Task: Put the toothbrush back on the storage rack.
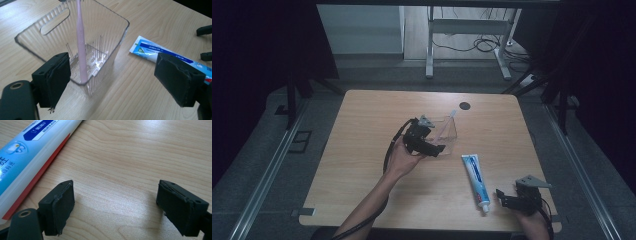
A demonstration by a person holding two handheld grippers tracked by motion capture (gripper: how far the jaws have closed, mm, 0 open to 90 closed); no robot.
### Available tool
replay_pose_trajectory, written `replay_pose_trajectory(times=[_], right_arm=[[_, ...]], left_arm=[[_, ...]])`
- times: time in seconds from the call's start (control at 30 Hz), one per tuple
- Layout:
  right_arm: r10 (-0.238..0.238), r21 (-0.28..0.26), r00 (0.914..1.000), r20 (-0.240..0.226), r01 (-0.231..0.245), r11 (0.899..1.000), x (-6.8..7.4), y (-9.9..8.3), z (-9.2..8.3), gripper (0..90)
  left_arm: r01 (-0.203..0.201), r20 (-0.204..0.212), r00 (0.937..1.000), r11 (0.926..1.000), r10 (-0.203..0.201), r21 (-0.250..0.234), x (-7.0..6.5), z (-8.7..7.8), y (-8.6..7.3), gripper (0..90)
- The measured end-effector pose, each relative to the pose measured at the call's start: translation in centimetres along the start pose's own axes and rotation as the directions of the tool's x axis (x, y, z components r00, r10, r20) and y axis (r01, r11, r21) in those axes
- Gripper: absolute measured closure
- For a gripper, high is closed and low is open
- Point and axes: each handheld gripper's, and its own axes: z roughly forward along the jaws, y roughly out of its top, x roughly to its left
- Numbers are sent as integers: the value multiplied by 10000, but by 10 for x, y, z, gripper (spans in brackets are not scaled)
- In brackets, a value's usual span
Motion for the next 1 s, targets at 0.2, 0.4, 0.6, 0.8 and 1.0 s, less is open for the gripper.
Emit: replay_pose_trajectory(times=[0.2, 0.4, 0.6, 0.8, 1.0], right_arm=[[11, 5, 10000, 0, -11, 10000, 0, 0, 0, 145], [12, 10, 10000, 1, -12, 10000, 0, 0, 0, 145], [13, 11, 10000, -7, -13, 10000, 0, 0, 0, 145], [86, -7, 9999, -90, -86, 10000, -1, 0, 0, 140], [-124, 62, 9999, -93, 125, 9999, 0, 0, 0, 119]], left_arm=[[106, 16, 9999, 9999, -106, -83, 2, -7, -12, 133], [45, -73, 10000, 9998, -47, -200, 2, -16, -25, 132], [-16, -134, 9999, 9996, 12, -278, 2, -22, -39, 129], [6, -204, 9998, 9996, -12, -288, 3, -26, -58, 129], [-7, -394, 9992, 9998, -1, -194, 3, -29, -76, 129]])
